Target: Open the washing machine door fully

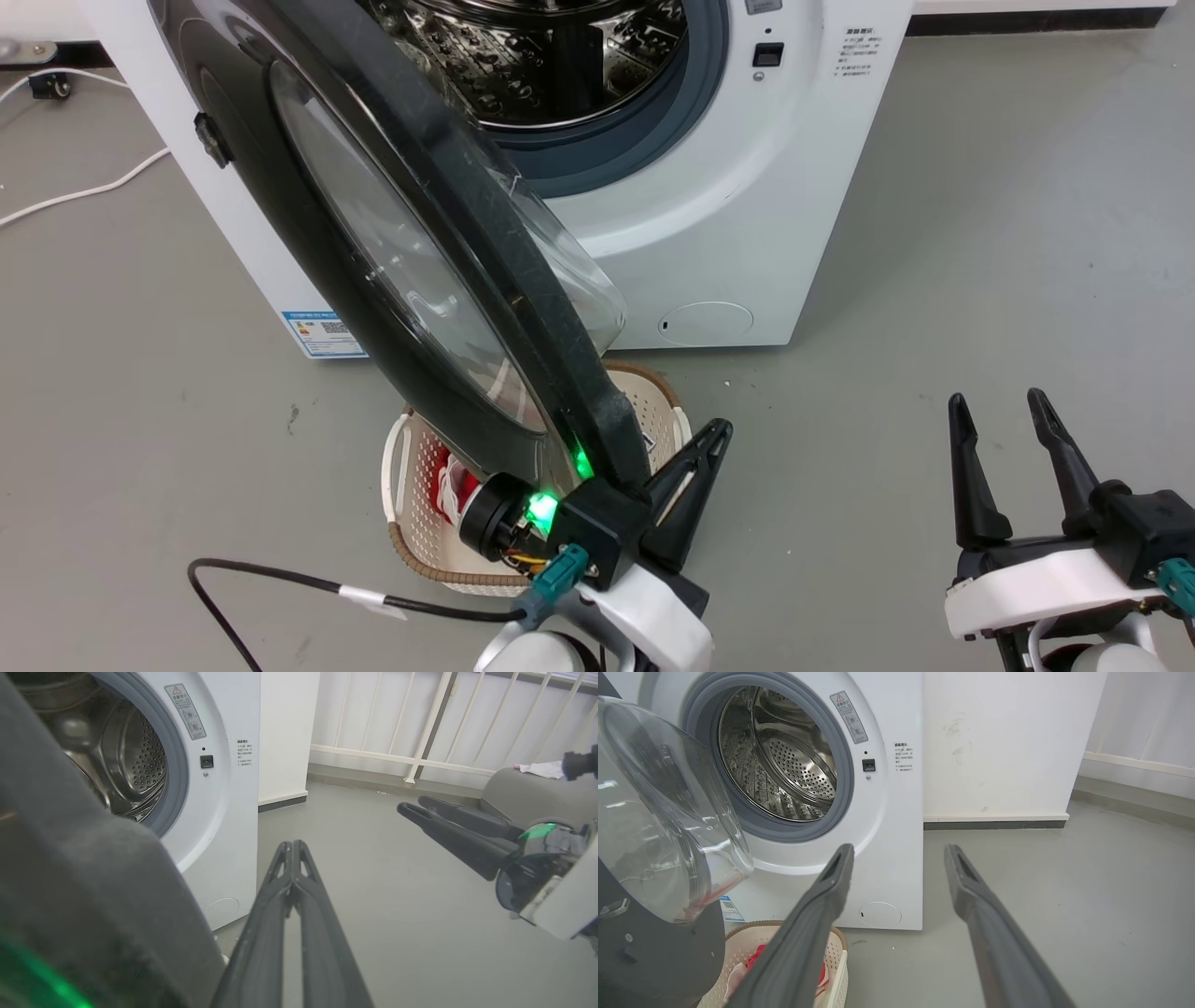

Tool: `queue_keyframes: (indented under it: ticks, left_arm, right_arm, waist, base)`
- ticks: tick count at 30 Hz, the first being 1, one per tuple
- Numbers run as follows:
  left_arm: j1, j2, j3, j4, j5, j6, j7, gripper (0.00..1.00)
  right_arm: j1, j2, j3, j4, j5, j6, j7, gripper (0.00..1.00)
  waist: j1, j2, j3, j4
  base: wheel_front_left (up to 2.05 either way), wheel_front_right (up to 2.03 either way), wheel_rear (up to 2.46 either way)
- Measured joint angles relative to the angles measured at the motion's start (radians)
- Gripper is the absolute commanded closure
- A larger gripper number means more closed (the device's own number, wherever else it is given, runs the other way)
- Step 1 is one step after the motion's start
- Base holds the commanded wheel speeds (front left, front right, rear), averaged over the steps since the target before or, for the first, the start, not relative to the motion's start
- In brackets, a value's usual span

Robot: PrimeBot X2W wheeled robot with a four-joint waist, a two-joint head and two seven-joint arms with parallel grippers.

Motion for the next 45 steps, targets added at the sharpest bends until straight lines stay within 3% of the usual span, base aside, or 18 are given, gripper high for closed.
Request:
queue_keyframes:
  ticks: [12, 21, 45]
  left_arm:
    - [-0.032, -0.019, 0.011, 0.099, -0.037, 0.072, -0.066, 1.00]
    - [0.019, 0.004, 0.011, 0.063, -0.026, 0.112, -0.082, 1.00]
    - [0.239, 0.114, 0.029, -0.176, -0.007, 0.238, -0.064, 1.00]
  right_arm:
    - [0.000, 0.000, 0.008, 0.015, 0.011, 0.000, -0.001, 0.00]
    - [0.000, 0.000, 0.003, 0.022, 0.014, 0.000, -0.001, 0.00]
    - [0.021, 0.000, -0.017, -0.029, -0.011, 0.000, 0.040, 0.00]
  waist:
    - [0.0000, 0.0000, 0.001, -0.011]
    - [-0.0001, 0.0000, -0.008, 0.004]
    - [-0.0001, 0.0000, -0.017, 0.187]
  base:
    - [0.00, 0.00, 0.00]
    - [0.00, 0.00, 0.00]
    - [0.00, 0.00, 0.00]
